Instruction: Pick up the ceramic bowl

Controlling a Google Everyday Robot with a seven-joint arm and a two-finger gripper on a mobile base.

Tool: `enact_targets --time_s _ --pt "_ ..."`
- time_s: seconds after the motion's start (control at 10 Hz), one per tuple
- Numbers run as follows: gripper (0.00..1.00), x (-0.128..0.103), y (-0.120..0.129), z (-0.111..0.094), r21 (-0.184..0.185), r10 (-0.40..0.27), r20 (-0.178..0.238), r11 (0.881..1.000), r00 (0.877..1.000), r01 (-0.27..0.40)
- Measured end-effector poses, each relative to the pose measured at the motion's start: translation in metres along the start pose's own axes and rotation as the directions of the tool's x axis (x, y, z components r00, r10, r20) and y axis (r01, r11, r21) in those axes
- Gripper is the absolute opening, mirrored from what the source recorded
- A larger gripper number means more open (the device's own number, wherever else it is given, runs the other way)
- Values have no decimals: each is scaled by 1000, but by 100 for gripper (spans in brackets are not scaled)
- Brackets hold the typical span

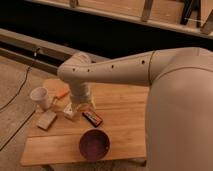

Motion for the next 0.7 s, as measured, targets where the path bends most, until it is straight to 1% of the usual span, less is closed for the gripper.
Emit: enact_targets --time_s 0.4,0.6,0.7 --pt "65 0 0 0 1 -2 0 1000 1000 2" --pt "65 8 -1 -4 21 -67 17 998 998 67" --pt "65 15 -4 -5 41 -106 27 994 994 105"
